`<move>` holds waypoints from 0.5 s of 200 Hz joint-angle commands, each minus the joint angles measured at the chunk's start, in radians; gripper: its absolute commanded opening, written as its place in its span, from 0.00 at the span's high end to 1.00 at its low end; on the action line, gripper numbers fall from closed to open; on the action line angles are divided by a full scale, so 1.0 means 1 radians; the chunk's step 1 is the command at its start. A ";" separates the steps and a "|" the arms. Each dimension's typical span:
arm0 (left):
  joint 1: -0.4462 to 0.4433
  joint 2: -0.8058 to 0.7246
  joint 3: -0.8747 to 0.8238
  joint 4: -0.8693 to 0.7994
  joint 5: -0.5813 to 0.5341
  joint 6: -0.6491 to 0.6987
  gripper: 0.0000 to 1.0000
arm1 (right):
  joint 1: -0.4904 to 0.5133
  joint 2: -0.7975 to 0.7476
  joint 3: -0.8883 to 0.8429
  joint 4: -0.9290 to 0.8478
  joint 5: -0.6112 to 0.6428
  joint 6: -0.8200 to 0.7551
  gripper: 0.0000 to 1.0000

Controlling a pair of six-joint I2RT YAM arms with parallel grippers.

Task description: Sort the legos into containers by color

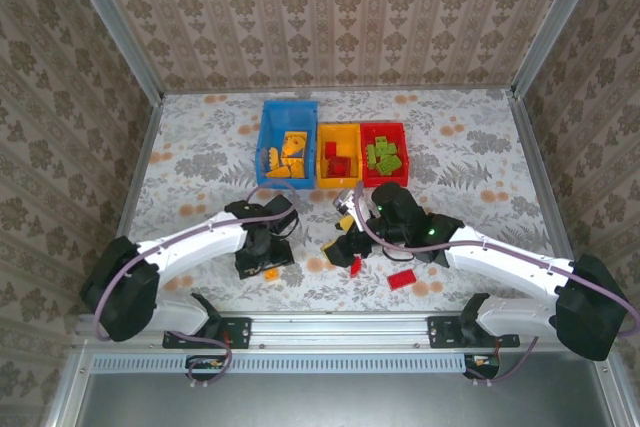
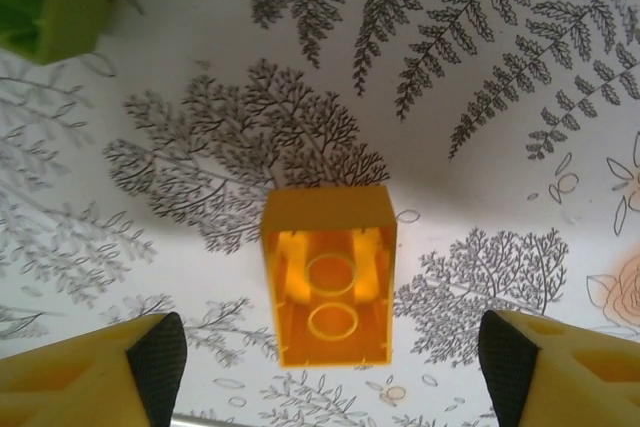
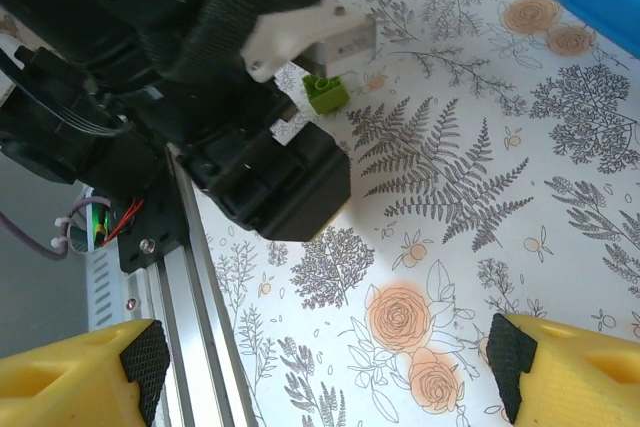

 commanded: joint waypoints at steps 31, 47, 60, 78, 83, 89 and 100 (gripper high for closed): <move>0.030 0.077 -0.035 0.102 0.048 0.004 0.46 | 0.007 0.013 0.007 0.044 -0.045 -0.002 0.14; 0.033 0.096 -0.034 0.106 0.054 0.010 0.55 | 0.007 0.014 0.009 0.040 -0.043 -0.001 0.14; 0.033 0.101 -0.034 0.106 0.054 0.015 0.61 | 0.005 0.015 0.013 0.039 -0.038 -0.001 0.14; 0.033 0.089 -0.022 0.089 0.032 0.021 0.71 | 0.006 0.018 0.020 0.040 -0.029 -0.003 0.14; 0.032 0.082 -0.010 0.078 0.020 0.023 0.73 | 0.006 0.018 0.024 0.036 -0.025 -0.004 0.14; 0.031 0.069 0.010 0.059 0.002 0.027 0.74 | 0.005 0.017 0.031 0.033 -0.016 -0.005 0.14; 0.031 0.042 0.056 0.015 -0.041 0.041 0.75 | 0.004 0.010 0.044 0.030 0.003 -0.005 0.14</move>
